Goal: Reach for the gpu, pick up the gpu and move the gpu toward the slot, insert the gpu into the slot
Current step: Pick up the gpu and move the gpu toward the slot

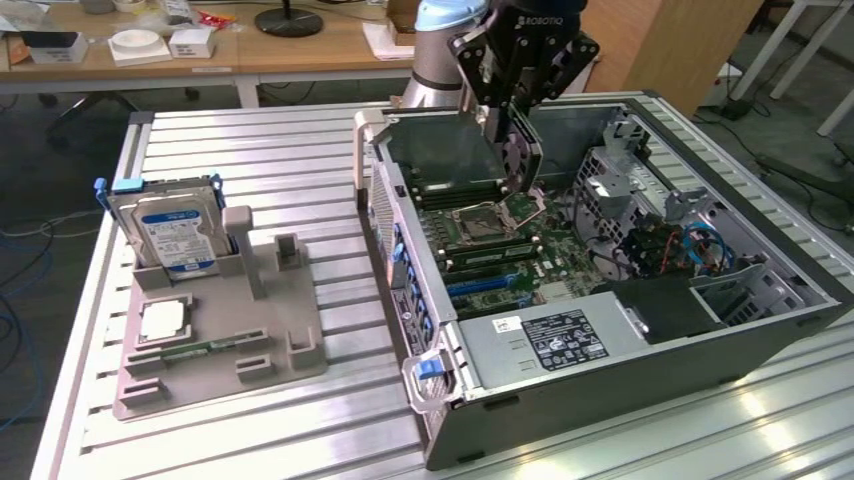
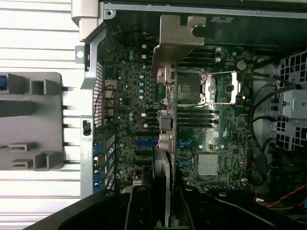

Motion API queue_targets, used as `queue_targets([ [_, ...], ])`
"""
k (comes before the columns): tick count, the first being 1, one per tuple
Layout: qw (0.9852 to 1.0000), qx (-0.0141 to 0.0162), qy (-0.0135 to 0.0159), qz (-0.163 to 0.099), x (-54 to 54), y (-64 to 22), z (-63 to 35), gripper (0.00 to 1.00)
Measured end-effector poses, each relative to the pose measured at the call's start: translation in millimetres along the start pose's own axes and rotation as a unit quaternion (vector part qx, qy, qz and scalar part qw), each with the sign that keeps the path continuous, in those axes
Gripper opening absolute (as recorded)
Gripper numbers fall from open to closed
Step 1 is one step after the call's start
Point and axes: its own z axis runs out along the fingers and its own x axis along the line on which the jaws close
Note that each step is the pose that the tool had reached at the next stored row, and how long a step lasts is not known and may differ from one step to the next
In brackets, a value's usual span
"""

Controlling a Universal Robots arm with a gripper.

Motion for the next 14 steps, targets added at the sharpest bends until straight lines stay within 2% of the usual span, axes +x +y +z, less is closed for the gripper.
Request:
queue_targets([
  [14,1.0,0.0,0.0,0.0,-9.1,0.0,0.7,0.27],
])
